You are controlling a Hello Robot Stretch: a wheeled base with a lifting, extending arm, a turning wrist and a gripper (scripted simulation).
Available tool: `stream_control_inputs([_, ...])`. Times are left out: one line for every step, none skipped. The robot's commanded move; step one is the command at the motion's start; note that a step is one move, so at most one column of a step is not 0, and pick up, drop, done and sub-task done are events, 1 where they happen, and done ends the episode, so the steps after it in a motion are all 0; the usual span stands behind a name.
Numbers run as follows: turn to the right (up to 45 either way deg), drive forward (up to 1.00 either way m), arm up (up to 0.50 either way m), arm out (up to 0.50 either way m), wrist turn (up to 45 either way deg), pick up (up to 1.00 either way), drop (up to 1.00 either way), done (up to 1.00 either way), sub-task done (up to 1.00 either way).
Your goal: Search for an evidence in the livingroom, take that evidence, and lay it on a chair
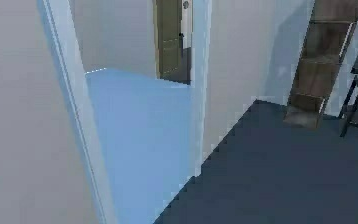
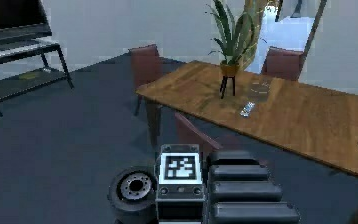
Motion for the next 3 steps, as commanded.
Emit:
stream_control_inputs([33.0, 0.00, 0.00, 0.00, 0.0, 0.00, 0.00, 0.00, 0.00])
stream_control_inputs([0.0, 0.30, 0.00, 0.00, 0.0, 0.00, 0.00, 0.00, 0.00])
stream_control_inputs([36.0, 0.00, 0.00, 0.00, 0.0, 0.00, 0.00, 0.00, 0.00])
